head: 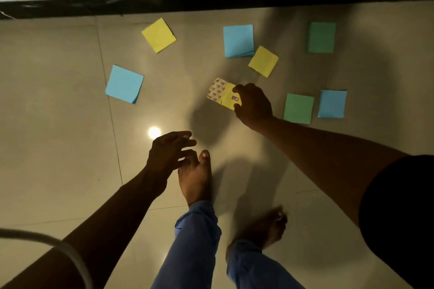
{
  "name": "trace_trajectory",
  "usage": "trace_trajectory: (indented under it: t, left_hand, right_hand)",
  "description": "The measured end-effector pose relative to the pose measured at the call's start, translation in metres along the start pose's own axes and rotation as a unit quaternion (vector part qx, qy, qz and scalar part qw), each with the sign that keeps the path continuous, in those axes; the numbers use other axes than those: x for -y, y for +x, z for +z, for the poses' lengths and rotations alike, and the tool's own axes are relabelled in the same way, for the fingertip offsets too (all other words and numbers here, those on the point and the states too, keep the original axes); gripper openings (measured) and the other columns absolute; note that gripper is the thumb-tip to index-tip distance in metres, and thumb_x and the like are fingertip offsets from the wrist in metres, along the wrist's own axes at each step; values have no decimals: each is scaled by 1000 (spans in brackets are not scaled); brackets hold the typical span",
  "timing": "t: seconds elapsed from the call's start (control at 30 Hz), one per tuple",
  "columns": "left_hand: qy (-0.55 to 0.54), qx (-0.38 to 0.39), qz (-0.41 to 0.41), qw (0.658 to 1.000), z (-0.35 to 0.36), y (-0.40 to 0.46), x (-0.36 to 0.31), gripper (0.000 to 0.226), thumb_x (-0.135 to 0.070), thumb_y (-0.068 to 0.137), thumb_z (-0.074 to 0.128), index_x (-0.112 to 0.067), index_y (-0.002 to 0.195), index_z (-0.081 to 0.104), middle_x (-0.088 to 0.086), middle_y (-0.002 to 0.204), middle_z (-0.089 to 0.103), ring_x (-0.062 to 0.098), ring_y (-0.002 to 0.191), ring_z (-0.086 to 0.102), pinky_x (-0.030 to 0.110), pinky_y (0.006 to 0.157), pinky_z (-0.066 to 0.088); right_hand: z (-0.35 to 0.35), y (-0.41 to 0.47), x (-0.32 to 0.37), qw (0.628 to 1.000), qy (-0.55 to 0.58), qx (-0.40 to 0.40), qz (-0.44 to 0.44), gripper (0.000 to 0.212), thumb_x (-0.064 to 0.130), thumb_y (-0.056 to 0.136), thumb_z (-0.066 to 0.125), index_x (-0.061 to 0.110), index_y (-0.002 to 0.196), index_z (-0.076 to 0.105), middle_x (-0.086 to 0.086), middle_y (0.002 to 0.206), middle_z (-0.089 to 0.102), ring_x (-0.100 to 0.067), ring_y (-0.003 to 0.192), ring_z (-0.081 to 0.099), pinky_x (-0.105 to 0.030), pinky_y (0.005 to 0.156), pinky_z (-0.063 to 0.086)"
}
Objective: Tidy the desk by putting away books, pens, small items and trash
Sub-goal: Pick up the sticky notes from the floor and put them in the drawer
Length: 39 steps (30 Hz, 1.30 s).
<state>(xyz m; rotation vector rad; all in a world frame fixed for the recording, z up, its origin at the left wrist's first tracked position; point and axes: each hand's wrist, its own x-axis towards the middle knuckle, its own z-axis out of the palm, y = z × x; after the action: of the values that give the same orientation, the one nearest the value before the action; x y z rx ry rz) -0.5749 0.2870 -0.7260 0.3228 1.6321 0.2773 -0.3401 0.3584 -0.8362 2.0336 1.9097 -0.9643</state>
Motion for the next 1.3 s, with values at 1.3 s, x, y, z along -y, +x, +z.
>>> trace_trajectory:
  t: [1.3]
  left_hand:
    - [-246,130,11,960,43,29,-64,54,-39,100,49,-7,143,55,11,136,66,25,126,63,32,103,48]
  right_hand:
    - [-68,2,4,955,105,242,-135,29,21,69,92,20,85,68,9,82,64,-11,76,61,-24,62,45]
